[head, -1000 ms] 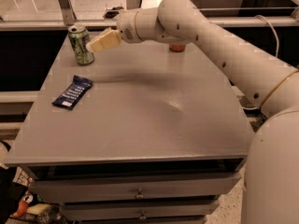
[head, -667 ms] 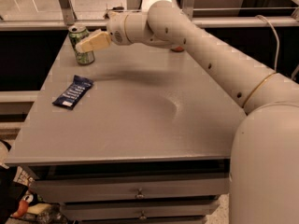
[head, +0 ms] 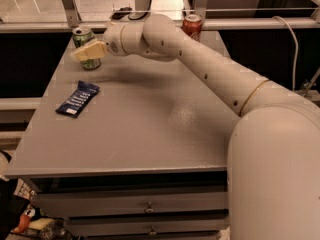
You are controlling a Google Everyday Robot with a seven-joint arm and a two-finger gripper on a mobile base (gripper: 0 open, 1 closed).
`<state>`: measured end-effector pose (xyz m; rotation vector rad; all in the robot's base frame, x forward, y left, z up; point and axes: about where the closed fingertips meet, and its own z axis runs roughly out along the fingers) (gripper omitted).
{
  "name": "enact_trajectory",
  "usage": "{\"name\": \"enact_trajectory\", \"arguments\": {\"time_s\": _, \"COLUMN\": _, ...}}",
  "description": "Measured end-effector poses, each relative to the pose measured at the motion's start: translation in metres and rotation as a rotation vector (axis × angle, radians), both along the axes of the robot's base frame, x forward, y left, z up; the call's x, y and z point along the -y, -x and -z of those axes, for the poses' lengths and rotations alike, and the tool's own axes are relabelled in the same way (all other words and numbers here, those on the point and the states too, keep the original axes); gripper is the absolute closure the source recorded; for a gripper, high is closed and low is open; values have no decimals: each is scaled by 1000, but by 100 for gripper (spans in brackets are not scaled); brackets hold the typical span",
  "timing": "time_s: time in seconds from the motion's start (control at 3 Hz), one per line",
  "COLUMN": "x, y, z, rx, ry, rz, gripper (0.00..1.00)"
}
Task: Pick green can
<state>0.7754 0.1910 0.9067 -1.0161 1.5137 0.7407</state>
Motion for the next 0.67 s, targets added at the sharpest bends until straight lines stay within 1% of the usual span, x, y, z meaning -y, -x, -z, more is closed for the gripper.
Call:
{"name": "enact_trajectory", "arguments": {"time_s": 0.33, "x": -10, "y": -1, "z": 10, "rx": -11, "ry": -30, "rz": 1, "gripper": 0}}
{"name": "enact_trajectory", "arguments": {"time_s": 0.67, "x": -23, "y": 1, "z": 11, "rx": 2, "ry": -67, "rz": -9, "gripper": 25}}
